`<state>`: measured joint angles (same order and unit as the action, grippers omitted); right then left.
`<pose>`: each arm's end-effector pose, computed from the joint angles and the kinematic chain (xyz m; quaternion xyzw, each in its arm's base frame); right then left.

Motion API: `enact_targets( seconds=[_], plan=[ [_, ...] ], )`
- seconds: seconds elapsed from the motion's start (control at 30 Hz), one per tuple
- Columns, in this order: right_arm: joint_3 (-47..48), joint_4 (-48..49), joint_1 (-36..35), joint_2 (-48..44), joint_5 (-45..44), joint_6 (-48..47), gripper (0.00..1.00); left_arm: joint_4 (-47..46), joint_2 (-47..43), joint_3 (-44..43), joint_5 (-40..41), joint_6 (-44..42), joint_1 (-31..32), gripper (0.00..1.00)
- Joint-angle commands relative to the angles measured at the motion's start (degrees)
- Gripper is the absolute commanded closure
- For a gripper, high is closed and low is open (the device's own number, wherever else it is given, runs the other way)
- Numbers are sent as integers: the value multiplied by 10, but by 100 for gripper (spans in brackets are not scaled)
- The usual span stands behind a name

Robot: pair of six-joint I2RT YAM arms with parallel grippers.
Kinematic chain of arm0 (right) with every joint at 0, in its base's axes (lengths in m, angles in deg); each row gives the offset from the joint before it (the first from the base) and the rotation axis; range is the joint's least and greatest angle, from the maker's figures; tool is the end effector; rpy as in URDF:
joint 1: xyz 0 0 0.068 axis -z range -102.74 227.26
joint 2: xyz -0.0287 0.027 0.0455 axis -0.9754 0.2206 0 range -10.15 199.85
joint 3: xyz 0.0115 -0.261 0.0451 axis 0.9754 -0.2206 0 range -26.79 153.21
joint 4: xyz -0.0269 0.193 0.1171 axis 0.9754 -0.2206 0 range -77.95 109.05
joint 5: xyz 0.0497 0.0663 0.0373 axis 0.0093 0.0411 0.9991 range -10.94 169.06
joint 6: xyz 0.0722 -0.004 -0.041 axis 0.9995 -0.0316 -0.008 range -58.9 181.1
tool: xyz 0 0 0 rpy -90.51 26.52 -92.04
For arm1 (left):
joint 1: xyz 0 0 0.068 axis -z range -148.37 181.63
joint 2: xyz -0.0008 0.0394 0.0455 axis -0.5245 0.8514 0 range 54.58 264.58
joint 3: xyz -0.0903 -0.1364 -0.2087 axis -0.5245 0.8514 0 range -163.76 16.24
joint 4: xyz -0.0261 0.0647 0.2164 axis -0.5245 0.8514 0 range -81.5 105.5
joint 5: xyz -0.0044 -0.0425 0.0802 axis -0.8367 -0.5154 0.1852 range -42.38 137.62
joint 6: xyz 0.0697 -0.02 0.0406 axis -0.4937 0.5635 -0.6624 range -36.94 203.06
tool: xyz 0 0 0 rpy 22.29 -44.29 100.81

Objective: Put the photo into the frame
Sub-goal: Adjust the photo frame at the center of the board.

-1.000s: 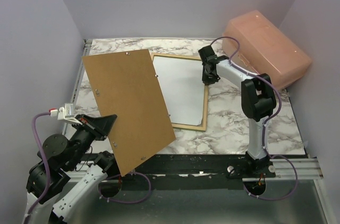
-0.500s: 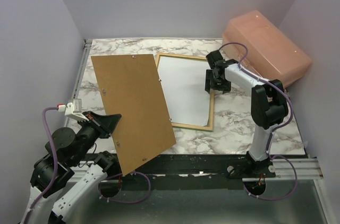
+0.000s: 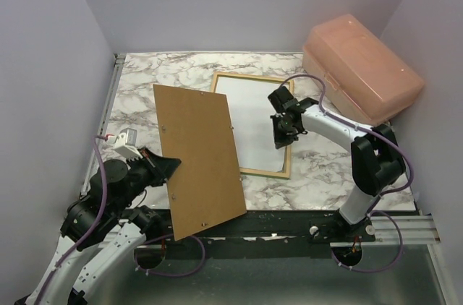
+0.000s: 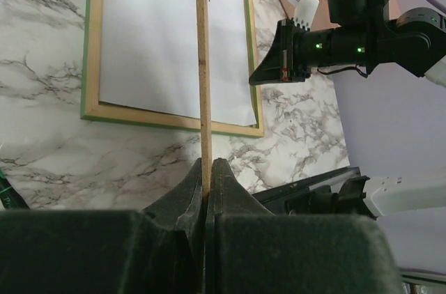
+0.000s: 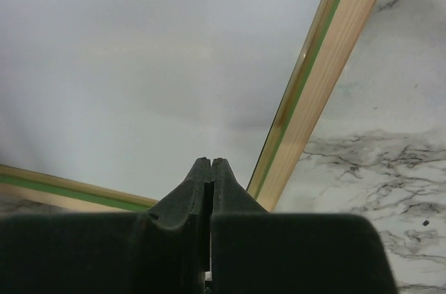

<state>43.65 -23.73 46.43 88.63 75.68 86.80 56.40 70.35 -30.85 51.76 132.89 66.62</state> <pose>0.2754 0.1594 0.1819 -0.0393 0.9853 0.0520 0.1581 0.0526 -0.0303 0.3008 -0.1249 0.7916 -0.3815 0.4607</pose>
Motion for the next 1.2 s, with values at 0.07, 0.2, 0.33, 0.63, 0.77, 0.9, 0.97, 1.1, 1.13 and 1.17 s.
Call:
enact_targets(
  seconds=[0.07,0.2,0.33,0.63,0.77,0.9,0.97,1.1,1.13,1.17],
  plan=[
    [-53,3,-19,-6,15,32,99,-91,10,15,-41,33,0,100],
    [-75,1,-32,-19,19,39,99,-92,13,23,-41,35,0,100],
    [-96,-5,-49,-27,21,47,99,-92,14,29,-40,39,0,100],
    [-142,-39,-58,-49,-12,63,99,-97,13,45,-40,47,0,100],
    [-162,-49,-58,-56,-15,70,99,-104,16,50,-41,48,0,100],
    [-176,-65,-58,-62,-19,85,99,-107,19,51,-41,49,0,100],
    [-183,-76,-58,-67,-27,96,99,-109,19,50,-41,49,0,100],
    [-186,-107,-58,-82,-58,112,99,-109,17,47,-41,49,0,100],
    [-185,-111,-58,-87,-64,114,99,-109,16,46,-41,50,0,100],
    [-184,-115,-58,-90,-66,115,99,-110,16,46,-41,50,0,100]
  ],
)
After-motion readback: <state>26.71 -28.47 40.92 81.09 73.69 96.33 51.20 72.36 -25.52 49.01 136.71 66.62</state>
